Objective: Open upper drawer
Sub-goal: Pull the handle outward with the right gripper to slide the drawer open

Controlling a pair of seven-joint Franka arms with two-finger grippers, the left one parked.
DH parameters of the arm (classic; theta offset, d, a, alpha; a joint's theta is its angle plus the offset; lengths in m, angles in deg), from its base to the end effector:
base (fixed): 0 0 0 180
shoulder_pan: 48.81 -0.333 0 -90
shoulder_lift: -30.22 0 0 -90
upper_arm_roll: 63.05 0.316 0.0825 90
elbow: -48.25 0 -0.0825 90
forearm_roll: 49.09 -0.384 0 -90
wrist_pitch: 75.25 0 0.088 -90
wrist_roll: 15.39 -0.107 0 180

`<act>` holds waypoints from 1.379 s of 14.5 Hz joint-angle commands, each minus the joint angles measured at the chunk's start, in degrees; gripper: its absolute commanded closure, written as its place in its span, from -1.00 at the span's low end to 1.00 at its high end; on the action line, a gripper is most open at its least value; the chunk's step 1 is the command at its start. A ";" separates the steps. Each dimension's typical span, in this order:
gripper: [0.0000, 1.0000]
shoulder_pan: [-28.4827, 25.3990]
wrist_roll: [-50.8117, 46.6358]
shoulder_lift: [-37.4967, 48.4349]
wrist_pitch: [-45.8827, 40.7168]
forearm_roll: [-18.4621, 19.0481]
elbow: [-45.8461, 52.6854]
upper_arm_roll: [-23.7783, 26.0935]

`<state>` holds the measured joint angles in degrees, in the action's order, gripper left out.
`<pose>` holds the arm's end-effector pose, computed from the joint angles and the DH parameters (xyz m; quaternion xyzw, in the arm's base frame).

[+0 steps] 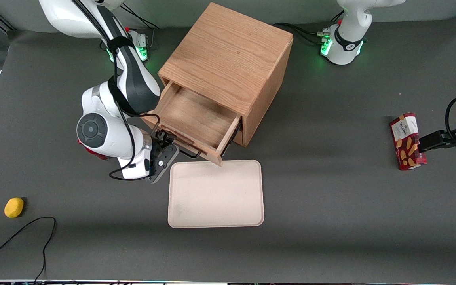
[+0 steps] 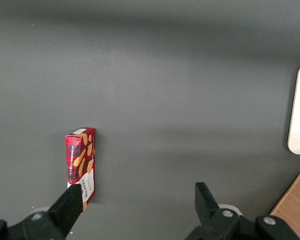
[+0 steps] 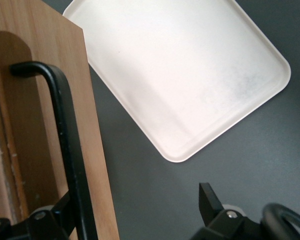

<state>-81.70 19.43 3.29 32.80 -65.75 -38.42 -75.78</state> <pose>0.6222 0.2745 0.3914 -0.9014 -0.4225 0.0301 0.0902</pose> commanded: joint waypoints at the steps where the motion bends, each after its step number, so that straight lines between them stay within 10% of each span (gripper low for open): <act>1: -1.00 2.21 1.13 -1.99 -0.47 0.76 4.05 0.60; 16: -1.00 8.27 0.95 -2.96 -0.38 2.42 13.36 0.25; 20: -1.00 10.74 -0.01 -0.15 -2.74 4.26 13.55 -6.93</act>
<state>-71.68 19.57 1.94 32.37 -63.26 -25.48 -78.79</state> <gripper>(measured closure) 0.000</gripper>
